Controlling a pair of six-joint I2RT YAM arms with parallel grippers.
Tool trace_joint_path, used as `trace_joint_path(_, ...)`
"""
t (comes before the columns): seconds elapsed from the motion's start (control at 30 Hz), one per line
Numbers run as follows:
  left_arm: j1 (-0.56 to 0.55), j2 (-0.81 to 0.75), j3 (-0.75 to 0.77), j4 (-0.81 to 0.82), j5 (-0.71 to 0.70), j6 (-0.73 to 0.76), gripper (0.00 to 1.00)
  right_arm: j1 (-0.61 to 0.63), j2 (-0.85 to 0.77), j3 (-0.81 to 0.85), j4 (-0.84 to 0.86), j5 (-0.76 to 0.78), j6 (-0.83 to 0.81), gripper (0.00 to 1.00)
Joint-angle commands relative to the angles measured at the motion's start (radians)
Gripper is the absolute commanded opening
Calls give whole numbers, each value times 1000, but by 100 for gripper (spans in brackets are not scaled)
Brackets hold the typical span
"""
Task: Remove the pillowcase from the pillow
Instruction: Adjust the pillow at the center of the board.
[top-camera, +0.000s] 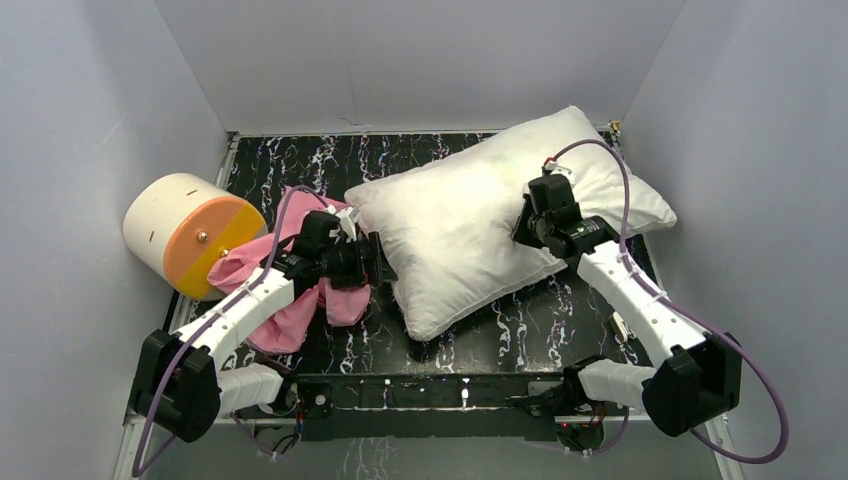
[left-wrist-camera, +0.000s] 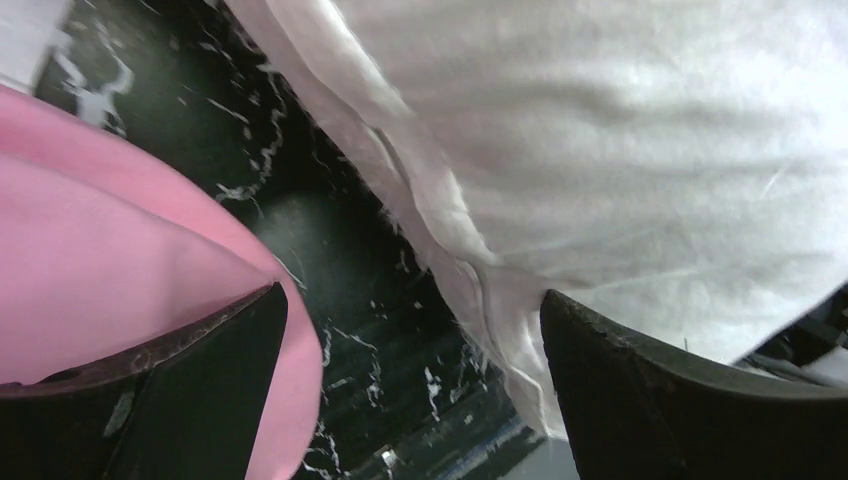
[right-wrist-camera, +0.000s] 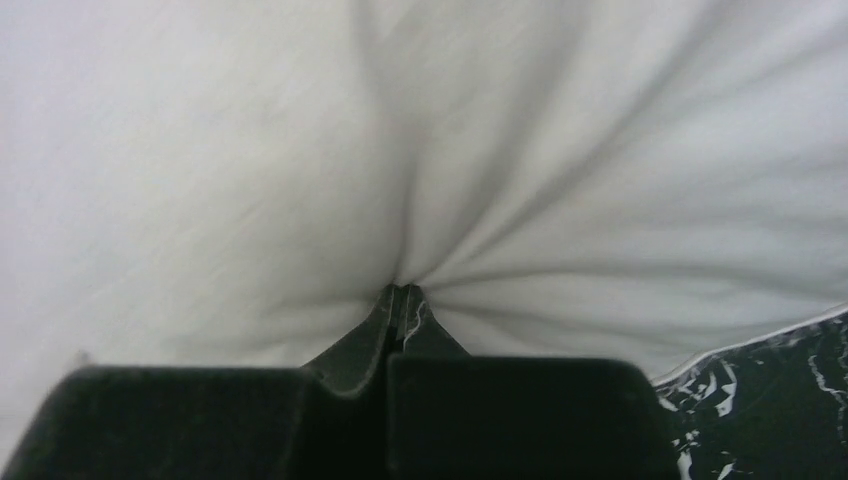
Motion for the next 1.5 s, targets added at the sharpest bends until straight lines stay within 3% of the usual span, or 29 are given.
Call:
trace_joint_path(0.0, 0, -32, 40, -1, -128, 35, 97, 57, -80, -7, -50, -111, 106, 0)
trace_joint_path(0.2, 1, -28, 119, -151, -292, 70, 98, 77, -186, 4, -77, -175, 87, 0)
trace_joint_path(0.43, 1, -47, 73, -9, -111, -39, 98, 82, -183, 89, -114, -222, 31, 0)
trace_joint_path(0.67, 1, 33, -68, 408, 199, -307, 98, 82, -185, 51, -111, -154, 44, 48)
trace_joint_path(0.8, -2, 101, -106, 604, 291, -405, 97, 83, -179, 94, -135, -77, 5, 58)
trace_joint_path(0.87, -4, 129, -117, 693, 313, -447, 85, 82, -178, 117, -134, -20, -25, 61)
trace_joint_path(0.93, -6, 141, -124, 709, 291, -462, 50, 82, -177, 139, -127, 37, -54, 65)
trace_joint_path(0.97, -6, 138, -124, 690, 269, -448, 38, 82, -175, 151, -125, 73, -67, 69)
trace_joint_path(1.03, -6, 107, -107, 538, 174, -360, 5, 81, -168, 180, -128, 173, -103, 78)
trace_joint_path(1.07, -6, 85, -90, 475, 140, -292, 0, 81, -162, 197, -134, 246, -107, 83)
trace_joint_path(1.17, -4, -8, -33, 145, -74, -108, 0, 80, -165, 227, -118, 407, -136, 91)
trace_joint_path(1.27, 40, -112, 20, -27, -196, 30, 0, 64, -151, 246, -82, 492, -172, 97)
trace_joint_path(1.37, 152, -134, 59, -119, -176, 142, 0, -19, -107, 298, -87, 467, -182, 99)
trace_joint_path(1.47, 241, -75, 115, -163, -33, 213, 0, -153, -66, 332, -65, 259, -178, 99)
